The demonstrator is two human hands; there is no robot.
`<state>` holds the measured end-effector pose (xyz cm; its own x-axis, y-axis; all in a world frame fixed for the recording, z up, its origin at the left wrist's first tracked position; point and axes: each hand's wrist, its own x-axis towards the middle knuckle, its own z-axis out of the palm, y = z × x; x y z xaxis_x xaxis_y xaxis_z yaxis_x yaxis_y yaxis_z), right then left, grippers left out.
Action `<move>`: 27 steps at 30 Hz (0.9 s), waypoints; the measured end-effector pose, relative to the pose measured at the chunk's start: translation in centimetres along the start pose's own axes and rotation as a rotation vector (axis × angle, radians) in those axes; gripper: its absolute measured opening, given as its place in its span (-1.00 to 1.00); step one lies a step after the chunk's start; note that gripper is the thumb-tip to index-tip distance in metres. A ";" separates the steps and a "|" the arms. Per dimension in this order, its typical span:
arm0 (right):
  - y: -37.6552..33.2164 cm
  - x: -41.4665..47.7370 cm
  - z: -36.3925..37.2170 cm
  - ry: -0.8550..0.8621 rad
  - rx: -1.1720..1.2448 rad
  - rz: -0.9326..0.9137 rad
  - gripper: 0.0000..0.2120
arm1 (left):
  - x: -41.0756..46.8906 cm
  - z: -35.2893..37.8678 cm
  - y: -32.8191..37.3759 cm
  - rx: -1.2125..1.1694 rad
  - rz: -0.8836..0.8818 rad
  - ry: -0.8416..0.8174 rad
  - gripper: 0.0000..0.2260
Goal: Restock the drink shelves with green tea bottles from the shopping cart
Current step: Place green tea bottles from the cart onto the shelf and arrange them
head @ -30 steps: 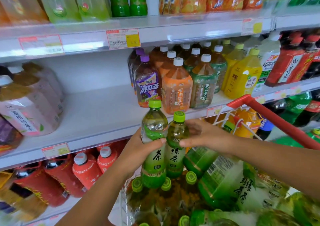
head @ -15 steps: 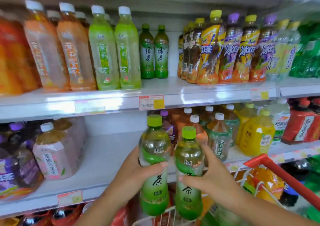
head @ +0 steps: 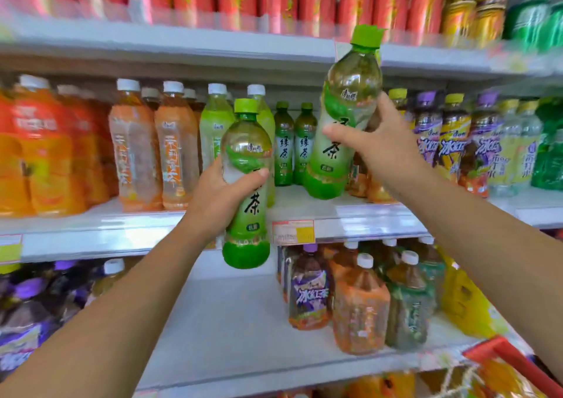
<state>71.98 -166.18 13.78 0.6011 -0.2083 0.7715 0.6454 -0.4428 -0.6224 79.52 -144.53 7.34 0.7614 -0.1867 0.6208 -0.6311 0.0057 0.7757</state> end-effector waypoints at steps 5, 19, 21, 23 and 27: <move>3.6 2.9 2.4 -0.105 -0.072 0.067 -0.48 | 1.2 -1.3 -2.0 -0.070 -0.072 -0.009 -0.57; 13.4 7.2 4.3 -0.243 -0.028 0.432 -0.46 | 1.9 -1.2 -3.2 -0.067 -0.088 -0.003 -0.69; 13.8 8.0 4.3 -0.271 -0.041 0.433 -0.60 | 1.8 -1.1 -3.2 -0.084 -0.085 -0.003 -0.68; 14.2 9.1 5.0 -0.302 -0.092 0.451 -0.57 | 1.8 -1.0 -3.2 -0.100 -0.083 -0.008 -0.70; 15.2 10.9 6.4 -0.293 -0.158 0.484 -0.41 | 1.7 -1.1 -3.2 -0.148 -0.089 -0.005 -0.73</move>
<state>91.39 -169.57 11.90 0.9297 -0.1792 0.3217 0.2003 -0.4869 -0.8502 83.02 -143.80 6.08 0.8123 -0.1978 0.5487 -0.5323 0.1331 0.8360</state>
